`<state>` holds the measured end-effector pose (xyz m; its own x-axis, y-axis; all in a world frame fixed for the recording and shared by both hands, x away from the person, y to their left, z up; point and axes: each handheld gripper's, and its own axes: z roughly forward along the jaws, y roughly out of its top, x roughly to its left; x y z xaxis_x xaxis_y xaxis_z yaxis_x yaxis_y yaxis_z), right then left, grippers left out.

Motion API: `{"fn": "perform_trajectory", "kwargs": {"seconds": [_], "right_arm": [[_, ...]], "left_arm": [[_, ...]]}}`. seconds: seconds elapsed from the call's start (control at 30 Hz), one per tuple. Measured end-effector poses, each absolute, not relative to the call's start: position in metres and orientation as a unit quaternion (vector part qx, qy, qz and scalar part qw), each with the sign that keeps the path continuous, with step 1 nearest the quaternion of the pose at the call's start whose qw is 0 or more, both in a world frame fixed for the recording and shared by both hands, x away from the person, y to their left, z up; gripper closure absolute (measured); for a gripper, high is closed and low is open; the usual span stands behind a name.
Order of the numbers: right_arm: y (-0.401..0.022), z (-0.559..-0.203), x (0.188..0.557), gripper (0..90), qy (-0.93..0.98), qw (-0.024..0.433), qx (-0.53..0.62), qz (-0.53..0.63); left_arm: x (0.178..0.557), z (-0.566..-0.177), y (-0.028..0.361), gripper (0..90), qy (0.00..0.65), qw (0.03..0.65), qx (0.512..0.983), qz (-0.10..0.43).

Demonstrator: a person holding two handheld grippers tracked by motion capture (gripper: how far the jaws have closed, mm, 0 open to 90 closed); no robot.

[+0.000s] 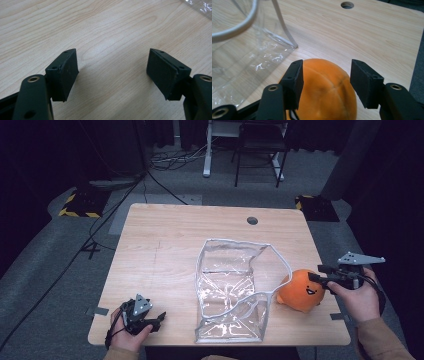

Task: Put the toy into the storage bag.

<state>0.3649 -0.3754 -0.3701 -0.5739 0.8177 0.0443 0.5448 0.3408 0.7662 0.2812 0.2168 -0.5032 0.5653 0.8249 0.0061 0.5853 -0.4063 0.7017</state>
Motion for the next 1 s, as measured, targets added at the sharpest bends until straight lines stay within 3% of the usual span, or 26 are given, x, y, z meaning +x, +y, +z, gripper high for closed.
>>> {"fn": "perform_trajectory", "kwargs": {"seconds": [0.3,0.43,0.6,1.0], "right_arm": [[-0.383,-0.391,0.373,40.2,0.784,0.15,0.454,0.395],[-0.377,-0.392,0.371,58.7,0.791,0.129,0.449,0.395],[-0.367,-0.38,0.367,75.7,0.812,0.154,0.425,0.368],[-0.364,-0.343,0.357,78.8,0.815,0.192,0.401,0.372]], "left_arm": [[0.283,-0.504,0.219,25.1,0.438,0.34,0.815,0.167],[0.283,-0.504,0.219,24.5,0.438,0.34,0.815,0.166],[0.284,-0.504,0.218,24.0,0.44,0.34,0.814,0.166],[0.287,-0.504,0.217,22.1,0.441,0.338,0.815,0.164]]}}
